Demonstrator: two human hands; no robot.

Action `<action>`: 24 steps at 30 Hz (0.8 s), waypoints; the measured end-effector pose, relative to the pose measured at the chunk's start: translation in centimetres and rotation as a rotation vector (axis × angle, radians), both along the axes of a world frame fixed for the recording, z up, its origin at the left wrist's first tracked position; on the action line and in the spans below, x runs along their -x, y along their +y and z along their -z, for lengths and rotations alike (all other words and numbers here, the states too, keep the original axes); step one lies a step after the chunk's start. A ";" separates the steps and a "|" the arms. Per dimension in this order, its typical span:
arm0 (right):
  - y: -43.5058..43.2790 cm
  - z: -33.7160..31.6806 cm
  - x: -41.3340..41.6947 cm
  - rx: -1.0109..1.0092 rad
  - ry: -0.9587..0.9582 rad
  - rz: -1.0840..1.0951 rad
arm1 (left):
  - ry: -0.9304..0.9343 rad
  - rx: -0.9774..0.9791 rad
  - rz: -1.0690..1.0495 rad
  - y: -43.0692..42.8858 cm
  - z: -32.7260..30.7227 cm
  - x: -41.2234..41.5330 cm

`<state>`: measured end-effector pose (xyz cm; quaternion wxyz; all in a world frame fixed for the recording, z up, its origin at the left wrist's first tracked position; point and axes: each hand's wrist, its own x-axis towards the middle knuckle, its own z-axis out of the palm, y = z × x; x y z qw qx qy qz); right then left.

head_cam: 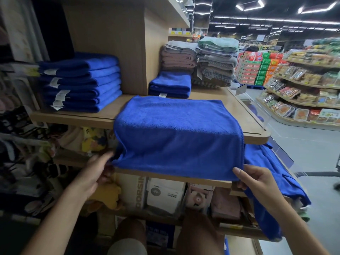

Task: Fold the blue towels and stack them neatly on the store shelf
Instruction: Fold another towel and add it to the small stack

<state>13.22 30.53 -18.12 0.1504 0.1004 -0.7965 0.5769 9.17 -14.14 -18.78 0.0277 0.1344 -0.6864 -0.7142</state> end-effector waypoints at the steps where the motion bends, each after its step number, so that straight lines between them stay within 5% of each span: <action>1: -0.1 0.1 0.0 0.012 -0.001 0.006 | 0.046 0.002 0.053 0.2 -0.3 -0.4; 6: -0.7 0.2 -0.2 -0.009 -0.011 -0.007 | 0.257 0.222 0.050 1.8 1.3 -0.7; 10: -0.8 0.1 -0.2 -0.020 -0.018 0.016 | 0.413 0.221 -0.179 2.1 2.1 -0.1; 13: -0.5 0.1 -0.5 0.010 -0.021 0.026 | 0.518 0.174 -0.154 1.8 2.5 -0.9; 18: -0.9 0.1 -0.2 0.037 -0.038 0.002 | 0.474 0.398 -0.109 3.1 2.5 -0.8; 24: -0.3 0.4 -0.6 0.079 -0.041 0.041 | 0.335 -0.076 -0.118 1.7 3.5 -1.1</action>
